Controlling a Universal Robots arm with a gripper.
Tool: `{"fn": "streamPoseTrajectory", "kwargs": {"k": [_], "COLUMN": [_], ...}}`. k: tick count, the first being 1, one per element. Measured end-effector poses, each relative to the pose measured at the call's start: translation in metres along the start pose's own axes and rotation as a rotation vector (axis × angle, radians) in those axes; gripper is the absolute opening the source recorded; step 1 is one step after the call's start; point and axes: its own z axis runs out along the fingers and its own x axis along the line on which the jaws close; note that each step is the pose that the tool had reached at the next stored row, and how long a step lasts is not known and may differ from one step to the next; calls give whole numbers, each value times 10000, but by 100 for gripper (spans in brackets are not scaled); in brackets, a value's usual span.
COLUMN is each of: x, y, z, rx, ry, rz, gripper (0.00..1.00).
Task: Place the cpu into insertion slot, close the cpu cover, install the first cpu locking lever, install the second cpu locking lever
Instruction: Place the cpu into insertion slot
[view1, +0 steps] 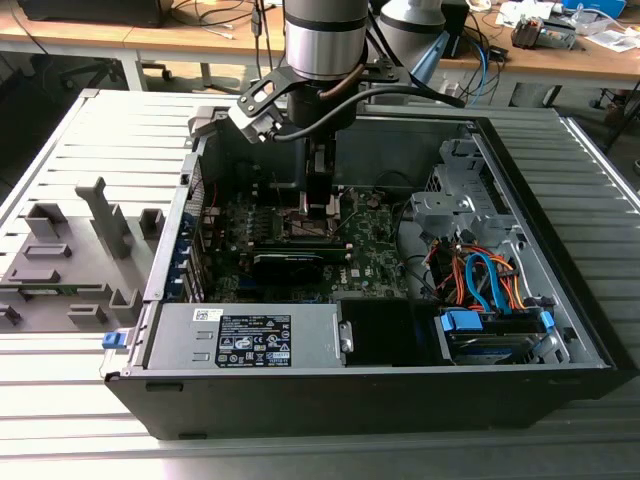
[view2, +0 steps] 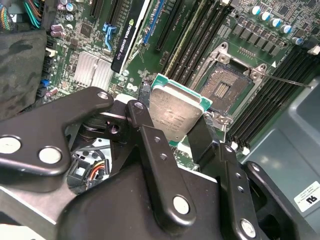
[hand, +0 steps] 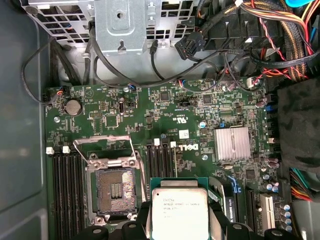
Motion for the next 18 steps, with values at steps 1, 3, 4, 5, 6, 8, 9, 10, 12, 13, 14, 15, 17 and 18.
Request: {"fn": "streamPoseTrajectory", "kwargs": {"k": [1,3,4,5,6,8,9,10,12,13,14,15,17,18], "x": [0,0,0,0,0,0,0,0,0,0,0,0,0,0], "y": [0,0,0,0,0,0,0,0,0,0,0,0,0,0], "z": [0,0,0,0,0,0,0,0,0,0,0,0,0,0], "rx": [1,3,4,5,6,7,8,9,11,12,13,14,16,16], "ry": [-5,-14,-17,-22,-24,-30,-33,-38,-44,-48,-51,-56,-63,-65], "rz": [19,48,58,75,86,107,117,138,161,174,185,202,229,240], "gripper": [54,54,54,54,54,54,54,54,54,54,54,54,54,54]}}
